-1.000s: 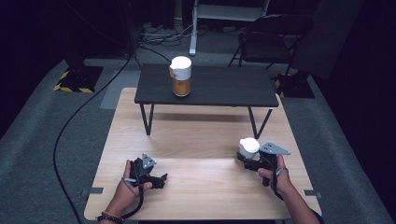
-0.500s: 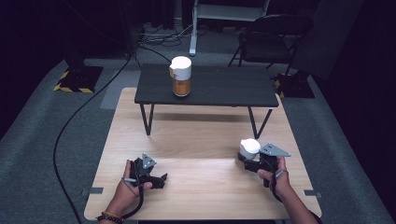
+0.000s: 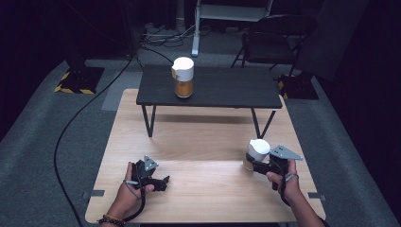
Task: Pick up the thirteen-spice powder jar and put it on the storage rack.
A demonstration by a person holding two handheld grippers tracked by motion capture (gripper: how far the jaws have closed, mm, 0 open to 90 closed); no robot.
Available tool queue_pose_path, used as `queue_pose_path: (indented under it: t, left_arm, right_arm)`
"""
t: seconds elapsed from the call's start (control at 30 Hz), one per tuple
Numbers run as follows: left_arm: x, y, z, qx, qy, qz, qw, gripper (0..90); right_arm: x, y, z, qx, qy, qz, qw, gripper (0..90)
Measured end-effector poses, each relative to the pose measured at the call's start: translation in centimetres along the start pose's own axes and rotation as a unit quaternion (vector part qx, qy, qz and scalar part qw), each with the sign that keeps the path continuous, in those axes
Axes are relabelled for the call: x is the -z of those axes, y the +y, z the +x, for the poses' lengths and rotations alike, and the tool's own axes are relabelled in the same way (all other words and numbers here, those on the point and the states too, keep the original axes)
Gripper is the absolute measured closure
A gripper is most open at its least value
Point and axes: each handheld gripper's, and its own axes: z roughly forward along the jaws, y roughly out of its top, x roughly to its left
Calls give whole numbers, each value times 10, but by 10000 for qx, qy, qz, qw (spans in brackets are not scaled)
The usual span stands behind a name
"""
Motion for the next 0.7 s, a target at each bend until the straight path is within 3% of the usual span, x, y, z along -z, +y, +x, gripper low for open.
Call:
queue_pose_path:
  t: [0.3, 0.7]
  left_arm:
    - [0, 0, 0, 0, 0, 0, 10000, 5]
    - [0, 0, 0, 3, 0, 0, 10000, 4]
  right_arm:
    - [11, 14, 8, 7, -52, -86, 9999, 298]
    - [22, 48, 21, 89, -127, -109, 9998, 298]
